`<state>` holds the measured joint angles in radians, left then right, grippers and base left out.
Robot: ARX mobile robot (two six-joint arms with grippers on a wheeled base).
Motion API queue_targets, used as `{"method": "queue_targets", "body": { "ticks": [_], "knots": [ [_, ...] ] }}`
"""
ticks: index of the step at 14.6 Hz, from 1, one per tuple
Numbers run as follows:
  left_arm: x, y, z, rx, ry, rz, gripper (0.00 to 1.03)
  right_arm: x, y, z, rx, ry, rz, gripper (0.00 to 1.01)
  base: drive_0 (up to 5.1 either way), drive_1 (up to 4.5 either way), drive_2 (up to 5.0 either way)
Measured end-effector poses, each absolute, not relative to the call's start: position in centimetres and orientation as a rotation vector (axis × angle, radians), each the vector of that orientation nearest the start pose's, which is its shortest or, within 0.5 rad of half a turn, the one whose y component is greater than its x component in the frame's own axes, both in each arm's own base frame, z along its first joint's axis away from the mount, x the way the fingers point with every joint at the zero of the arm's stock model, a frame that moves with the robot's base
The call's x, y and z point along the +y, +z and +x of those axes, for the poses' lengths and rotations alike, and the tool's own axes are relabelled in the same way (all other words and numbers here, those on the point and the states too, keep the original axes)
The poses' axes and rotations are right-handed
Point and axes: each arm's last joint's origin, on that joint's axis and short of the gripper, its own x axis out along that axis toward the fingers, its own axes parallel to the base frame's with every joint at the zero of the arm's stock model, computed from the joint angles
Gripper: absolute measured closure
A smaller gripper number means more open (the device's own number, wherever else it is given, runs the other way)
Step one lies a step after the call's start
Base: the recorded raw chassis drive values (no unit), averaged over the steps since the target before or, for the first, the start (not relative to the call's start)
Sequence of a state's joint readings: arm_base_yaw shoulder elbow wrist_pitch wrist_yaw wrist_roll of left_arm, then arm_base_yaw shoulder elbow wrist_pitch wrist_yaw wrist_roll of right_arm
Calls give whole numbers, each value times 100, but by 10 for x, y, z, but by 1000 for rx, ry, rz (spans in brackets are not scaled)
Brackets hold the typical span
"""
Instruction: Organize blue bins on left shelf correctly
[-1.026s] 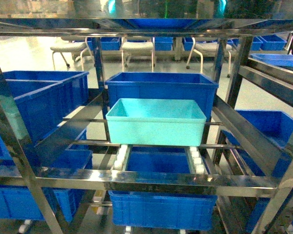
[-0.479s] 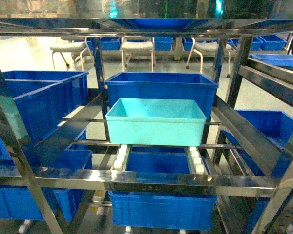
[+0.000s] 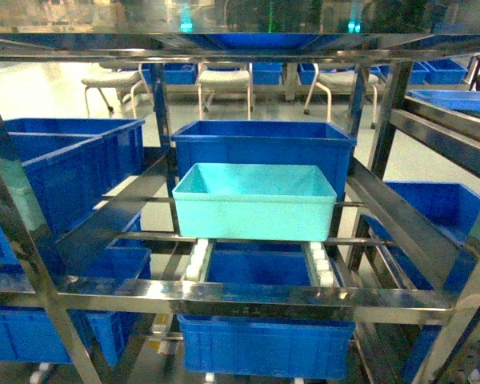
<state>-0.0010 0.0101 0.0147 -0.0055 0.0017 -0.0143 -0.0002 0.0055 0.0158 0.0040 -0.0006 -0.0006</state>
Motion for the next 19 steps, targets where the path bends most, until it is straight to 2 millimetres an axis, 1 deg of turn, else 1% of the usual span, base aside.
{"method": "queue_targets", "body": {
  "ticks": [5,6,7,8,9,12,16,17,18,19],
  "knots": [
    [0,167,97,1,-1,-15,101,0,168,97,-6,0,-1,99,0,0,0],
    [0,167,97,1,-1,-15,85,0,168,97,-6,0,-1,86,0,0,0],
    [0,167,97,1,-1,-15,51,0,167,97,-5,0,-1,52,0,0,0],
    [0,167,97,1,-1,-15,42,0,167,97,-5,0,-1,42,0,0,0],
    [0,167,97,1,-1,-15,38,0,168,97,-6,0,-1,39,0,0,0],
    [0,167,97,1,-1,-15,31,0,167,97,-5,0,-1,31,0,0,0],
    [0,167,97,1,-1,-15,16,0,167,97,-5,0,-1,17,0,0,0],
    [0,167,97,1,-1,-14,4,0,167,97,-5,0,-1,4,0,0,0],
    [0,167,97,1,-1,-14,6,0,167,97,-5,0,-1,3,0,0,0],
    [0,167,97,1,-1,-14,5,0,168,97,-6,0,-1,3,0,0,0]
  ]
}}
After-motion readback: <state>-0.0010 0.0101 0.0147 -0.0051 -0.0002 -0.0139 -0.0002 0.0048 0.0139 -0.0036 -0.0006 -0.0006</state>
